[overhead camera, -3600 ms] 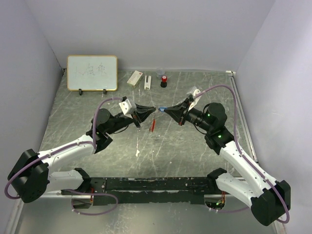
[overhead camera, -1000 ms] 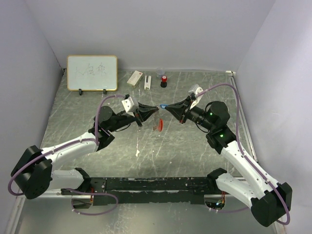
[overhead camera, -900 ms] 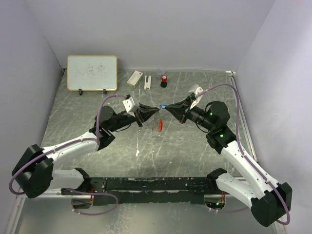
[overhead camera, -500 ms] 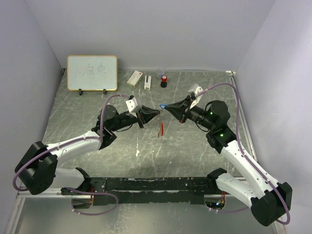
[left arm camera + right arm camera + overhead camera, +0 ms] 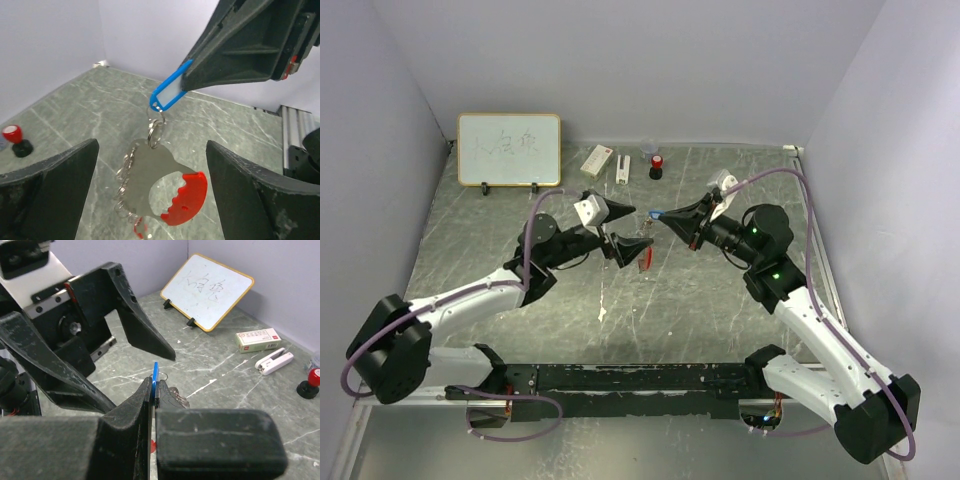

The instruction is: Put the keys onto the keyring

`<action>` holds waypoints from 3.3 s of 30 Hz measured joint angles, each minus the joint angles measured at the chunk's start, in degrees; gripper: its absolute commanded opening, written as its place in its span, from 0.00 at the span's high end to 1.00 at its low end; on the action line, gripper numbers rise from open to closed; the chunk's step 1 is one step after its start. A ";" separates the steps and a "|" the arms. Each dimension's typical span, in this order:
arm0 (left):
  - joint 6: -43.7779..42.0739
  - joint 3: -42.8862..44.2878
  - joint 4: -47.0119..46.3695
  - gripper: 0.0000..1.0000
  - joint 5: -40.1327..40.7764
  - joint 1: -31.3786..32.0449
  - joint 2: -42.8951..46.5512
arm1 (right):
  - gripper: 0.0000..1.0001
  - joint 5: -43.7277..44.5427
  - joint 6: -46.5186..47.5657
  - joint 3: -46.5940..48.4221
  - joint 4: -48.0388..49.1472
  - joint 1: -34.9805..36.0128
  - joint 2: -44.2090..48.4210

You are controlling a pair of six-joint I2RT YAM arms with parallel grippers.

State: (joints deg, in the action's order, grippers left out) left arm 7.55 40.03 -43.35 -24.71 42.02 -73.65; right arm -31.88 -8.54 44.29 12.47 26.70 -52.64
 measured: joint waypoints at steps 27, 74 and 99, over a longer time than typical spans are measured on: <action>10.12 0.20 23.69 0.01 39.69 -0.85 19.39 | 1.00 19.63 -7.23 7.45 -5.99 0.31 -6.01; 19.96 5.25 48.28 0.00 39.76 -0.90 27.23 | 1.00 30.82 -18.78 -8.50 3.48 4.48 -23.98; 19.89 0.37 38.80 0.00 35.58 -0.90 21.59 | 0.21 45.22 -28.11 -19.45 -6.67 4.48 0.76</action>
State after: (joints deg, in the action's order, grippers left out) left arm 27.44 40.40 -4.56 10.87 41.12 -52.05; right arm 13.34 -36.64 24.84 5.80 31.18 -51.88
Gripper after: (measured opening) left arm 0.996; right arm 0.760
